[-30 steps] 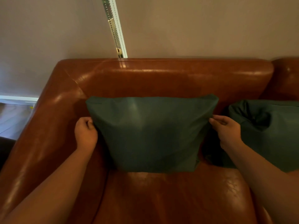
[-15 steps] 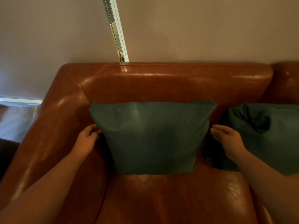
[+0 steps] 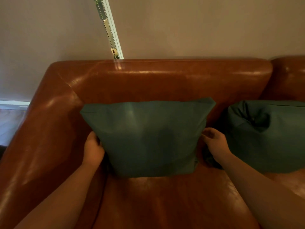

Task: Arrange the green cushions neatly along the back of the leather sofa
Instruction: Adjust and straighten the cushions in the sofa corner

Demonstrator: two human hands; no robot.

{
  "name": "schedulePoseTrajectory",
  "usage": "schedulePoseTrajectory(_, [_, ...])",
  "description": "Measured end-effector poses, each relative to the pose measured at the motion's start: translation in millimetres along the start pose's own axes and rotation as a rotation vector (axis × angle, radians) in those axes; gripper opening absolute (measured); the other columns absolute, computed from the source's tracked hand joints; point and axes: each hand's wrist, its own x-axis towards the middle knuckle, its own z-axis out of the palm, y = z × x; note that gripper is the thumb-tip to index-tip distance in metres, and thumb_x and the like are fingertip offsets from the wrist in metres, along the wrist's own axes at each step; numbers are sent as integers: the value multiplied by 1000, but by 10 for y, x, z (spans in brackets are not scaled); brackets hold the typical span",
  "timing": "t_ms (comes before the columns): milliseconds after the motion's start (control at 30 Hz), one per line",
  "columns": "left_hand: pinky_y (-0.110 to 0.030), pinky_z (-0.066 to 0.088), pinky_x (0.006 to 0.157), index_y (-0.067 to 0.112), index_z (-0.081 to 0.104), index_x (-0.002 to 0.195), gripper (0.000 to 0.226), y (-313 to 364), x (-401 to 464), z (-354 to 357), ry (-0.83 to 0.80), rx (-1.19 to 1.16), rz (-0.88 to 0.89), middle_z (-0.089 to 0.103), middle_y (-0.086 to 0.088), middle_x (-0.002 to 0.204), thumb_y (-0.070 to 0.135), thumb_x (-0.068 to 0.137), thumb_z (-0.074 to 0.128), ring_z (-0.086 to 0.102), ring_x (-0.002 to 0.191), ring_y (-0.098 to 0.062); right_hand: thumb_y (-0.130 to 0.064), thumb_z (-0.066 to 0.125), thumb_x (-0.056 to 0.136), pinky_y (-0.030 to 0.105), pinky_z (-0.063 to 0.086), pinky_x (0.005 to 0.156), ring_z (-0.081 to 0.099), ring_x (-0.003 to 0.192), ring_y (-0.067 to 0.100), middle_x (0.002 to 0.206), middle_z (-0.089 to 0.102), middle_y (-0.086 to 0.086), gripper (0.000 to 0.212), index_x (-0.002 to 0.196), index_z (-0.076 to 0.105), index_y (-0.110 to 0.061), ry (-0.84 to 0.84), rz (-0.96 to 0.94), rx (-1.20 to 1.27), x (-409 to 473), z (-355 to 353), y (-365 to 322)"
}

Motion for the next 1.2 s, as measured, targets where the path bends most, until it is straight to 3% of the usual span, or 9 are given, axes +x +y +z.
schedulePoseTrajectory(233, [-35, 45, 76, 13, 55, 86, 15, -47, 73, 35, -22, -55, 35, 60, -13, 91, 2, 78, 53, 56, 87, -26, -3, 57, 91, 33, 51, 78, 63, 84, 13, 88, 66, -6, 24, 83, 61, -26, 46, -43, -36, -29, 66, 2])
schedulePoseTrajectory(400, [-39, 39, 79, -8, 54, 93, 14, -167, 93, 14, 147, 174, -42, 57, -29, 95, -13, 85, 43, 54, 89, -39, -2, 58, 91, 20, 46, 67, 59, 78, 5, 85, 62, -7, 13, 97, 60, -13, 57, -77, -76, -26, -25, -24])
schedulePoseTrajectory(533, [-40, 36, 82, -8, 52, 94, 17, -162, 24, 26, 248, 178, -82, 55, -29, 98, -13, 88, 37, 52, 92, -40, 0, 62, 88, 30, 46, 73, 56, 74, 8, 78, 58, -2, 16, 98, 55, -11, 157, -82, -96, -38, -85, 68])
schedulePoseTrajectory(767, [-44, 37, 84, -8, 54, 97, 16, -224, 18, 57, 269, 192, -64, 55, -30, 99, -10, 90, 40, 52, 94, -42, -6, 66, 86, 20, 45, 67, 59, 77, 5, 81, 62, -5, 21, 99, 54, -14, 209, -80, -89, -50, -70, 102])
schedulePoseTrajectory(833, [-40, 39, 85, -8, 56, 100, 15, -246, 48, 18, 167, 192, -57, 57, -29, 102, -7, 92, 43, 55, 96, -39, -4, 65, 87, 17, 49, 67, 61, 76, 3, 84, 64, -2, 19, 101, 55, -12, 139, -60, -48, -49, -136, 73])
schedulePoseTrajectory(900, [-24, 39, 90, -8, 55, 108, 20, -165, 90, -106, 103, 122, -64, 57, -28, 109, -7, 90, 47, 58, 97, -15, -7, 64, 88, 13, 48, 66, 61, 78, 2, 87, 64, -1, 16, 103, 59, -10, 79, -56, -28, -45, -229, 27])
schedulePoseTrajectory(967, [-5, 34, 88, -7, 55, 114, 29, 76, 200, -301, 239, 0, -2, 58, -23, 111, -5, 86, 47, 53, 85, 8, -13, 62, 90, 12, 44, 67, 59, 84, 1, 93, 64, -4, 15, 105, 63, -12, 68, -58, -30, -28, -329, -37])
schedulePoseTrajectory(1067, [-14, 40, 92, 3, 58, 115, 34, 767, 433, -426, 457, -90, 254, 56, -7, 108, 3, 84, 46, 53, 94, 8, -20, 61, 92, 14, 43, 73, 60, 92, 3, 102, 65, -4, 15, 106, 65, -17, 83, -73, -8, 38, -385, -139])
schedulePoseTrajectory(1200, [-12, 36, 85, 10, 70, 103, 24, 1872, 577, 339, 2, 100, 640, 65, -6, 100, 4, 86, 54, 55, 96, -8, -31, 63, 89, 32, 49, 89, 58, 105, 15, 115, 62, 0, 33, 120, 61, -18, -5, -30, 17, 188, -242, -268])
